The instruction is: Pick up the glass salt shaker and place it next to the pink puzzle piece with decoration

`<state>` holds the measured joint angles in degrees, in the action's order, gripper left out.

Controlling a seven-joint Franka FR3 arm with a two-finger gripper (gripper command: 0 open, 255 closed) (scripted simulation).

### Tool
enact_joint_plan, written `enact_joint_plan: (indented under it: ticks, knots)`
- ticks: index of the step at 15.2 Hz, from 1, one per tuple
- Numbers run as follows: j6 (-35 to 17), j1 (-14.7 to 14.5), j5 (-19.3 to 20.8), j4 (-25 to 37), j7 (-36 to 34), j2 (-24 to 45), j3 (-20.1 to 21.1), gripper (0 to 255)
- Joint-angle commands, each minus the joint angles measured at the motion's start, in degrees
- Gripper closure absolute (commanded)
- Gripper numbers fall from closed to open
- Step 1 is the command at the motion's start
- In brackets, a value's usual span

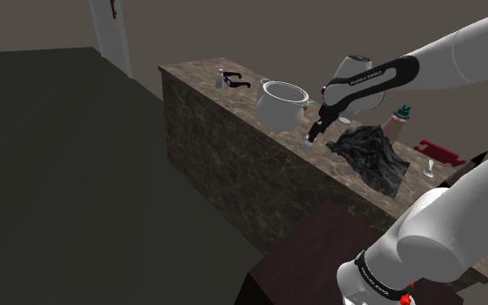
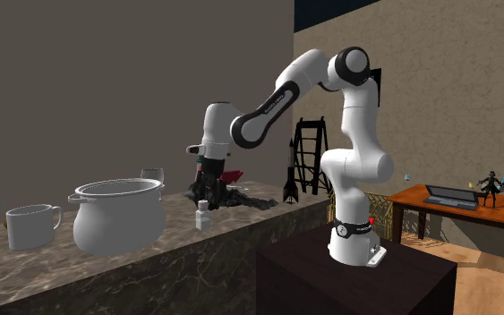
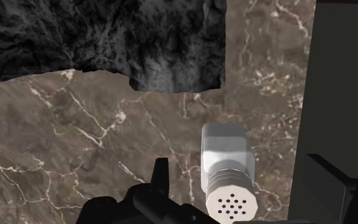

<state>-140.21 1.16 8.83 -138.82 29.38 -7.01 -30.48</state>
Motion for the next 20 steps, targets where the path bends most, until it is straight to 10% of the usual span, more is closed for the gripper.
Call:
enact_joint_plan:
  ticks: [1,11,12,20]
  knots:
    - [-1.66,-0.18,-0.92,-0.21,0.65,1.52,-0.26,0]
    - [-3.79,-0.32,-2.22,-0.58,1.6,3.46,-0.54,0]
    - [-3.79,-0.32,-2.22,-0.58,1.6,3.46,-0.54,255]
    - [-3.79,-0.33,-2.23,-0.57,1.59,3.47,-0.53,255]
